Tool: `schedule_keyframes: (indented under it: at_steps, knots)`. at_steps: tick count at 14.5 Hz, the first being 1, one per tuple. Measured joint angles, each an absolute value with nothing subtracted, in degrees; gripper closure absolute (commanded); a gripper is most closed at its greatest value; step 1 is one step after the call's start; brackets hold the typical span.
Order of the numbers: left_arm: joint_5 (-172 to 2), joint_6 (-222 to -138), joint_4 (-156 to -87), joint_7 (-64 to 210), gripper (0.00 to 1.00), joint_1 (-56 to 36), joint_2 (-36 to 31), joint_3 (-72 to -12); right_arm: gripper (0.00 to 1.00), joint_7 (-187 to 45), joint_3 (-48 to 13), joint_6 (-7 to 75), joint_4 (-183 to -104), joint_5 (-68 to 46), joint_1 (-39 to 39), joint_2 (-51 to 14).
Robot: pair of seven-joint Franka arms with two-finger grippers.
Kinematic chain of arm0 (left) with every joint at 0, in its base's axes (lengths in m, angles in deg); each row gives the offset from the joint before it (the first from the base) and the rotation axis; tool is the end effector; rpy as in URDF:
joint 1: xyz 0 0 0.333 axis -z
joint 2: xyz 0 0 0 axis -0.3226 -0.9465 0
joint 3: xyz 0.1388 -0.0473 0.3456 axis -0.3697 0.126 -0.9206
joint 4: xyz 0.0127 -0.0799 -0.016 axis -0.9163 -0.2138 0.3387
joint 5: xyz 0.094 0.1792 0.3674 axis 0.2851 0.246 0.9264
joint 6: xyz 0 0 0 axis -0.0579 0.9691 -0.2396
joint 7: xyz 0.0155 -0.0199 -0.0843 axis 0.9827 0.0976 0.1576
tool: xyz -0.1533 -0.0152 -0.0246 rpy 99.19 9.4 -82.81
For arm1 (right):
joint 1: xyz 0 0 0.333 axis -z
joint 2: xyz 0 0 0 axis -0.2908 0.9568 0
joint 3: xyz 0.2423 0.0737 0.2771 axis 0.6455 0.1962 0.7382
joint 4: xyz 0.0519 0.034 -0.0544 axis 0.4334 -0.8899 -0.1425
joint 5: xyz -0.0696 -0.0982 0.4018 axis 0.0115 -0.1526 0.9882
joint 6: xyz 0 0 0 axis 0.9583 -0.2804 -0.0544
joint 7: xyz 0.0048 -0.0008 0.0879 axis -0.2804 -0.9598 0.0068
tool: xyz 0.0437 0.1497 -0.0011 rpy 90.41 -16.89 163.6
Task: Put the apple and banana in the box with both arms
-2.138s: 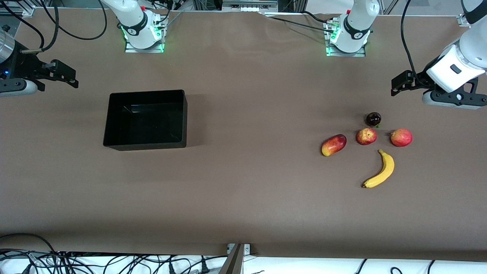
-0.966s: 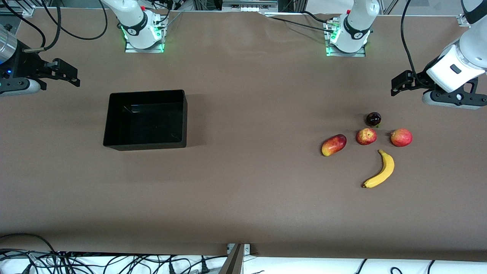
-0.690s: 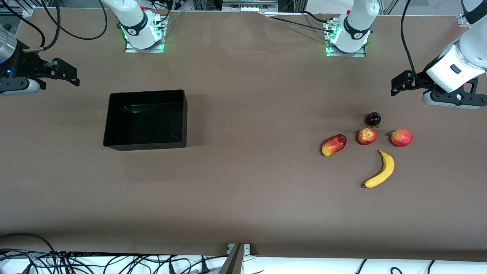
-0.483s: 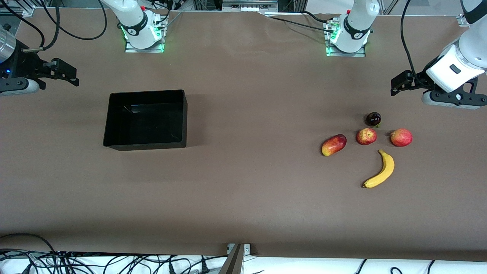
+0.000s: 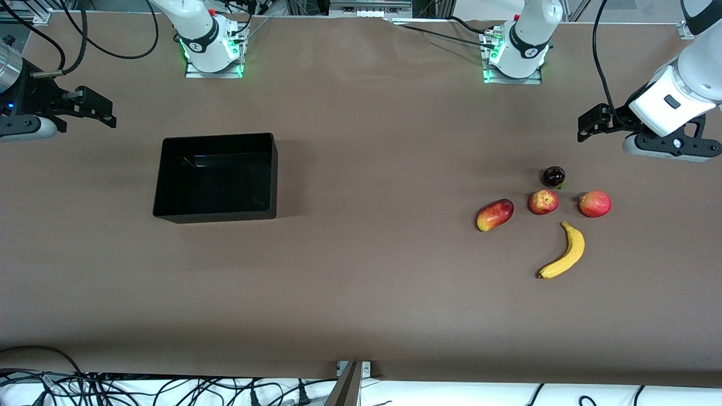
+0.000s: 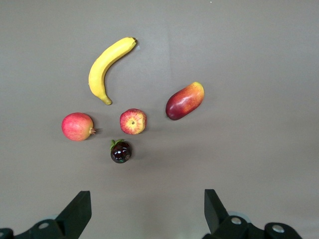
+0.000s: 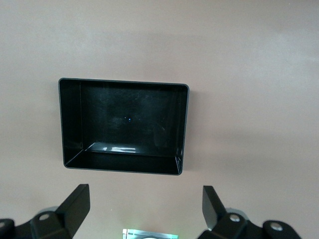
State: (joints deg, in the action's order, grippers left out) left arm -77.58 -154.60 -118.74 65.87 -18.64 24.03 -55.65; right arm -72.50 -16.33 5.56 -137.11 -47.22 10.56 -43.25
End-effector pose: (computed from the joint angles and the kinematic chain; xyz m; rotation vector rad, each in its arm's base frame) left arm 0.5668 -0.0498 0.5889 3.1196 -0.1402 -0.1196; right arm 0.5656 0.0231 0.6207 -3.1240 -0.1624 0.1182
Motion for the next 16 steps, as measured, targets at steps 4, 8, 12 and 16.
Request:
schedule_keyframes:
  at_steps: [4,8,12,16]
  knots:
    - [-77.6,-154.6,-118.7,65.9,0.0,-18.6,24.0,-55.6,0.0,-72.5,-16.7,5.6,-137.1,-47.2,10.6,-43.3]
    - [-77.6,-154.6,-118.7,65.9,0.0,-18.7,24.0,-55.7,0.0,-72.5,-16.7,5.6,-137.1,-47.2,10.6,-43.3]
    - [-77.6,-154.6,-118.7,65.9,0.0,-18.7,24.0,-55.7,0.0,-72.5,-17.0,5.6,-137.1,-47.2,10.6,-43.3]
    - [-77.6,-154.6,-118.7,65.9,0.0,-18.7,24.0,-55.7,0.0,-72.5,-17.3,5.6,-137.1,-47.2,10.6,-43.4]
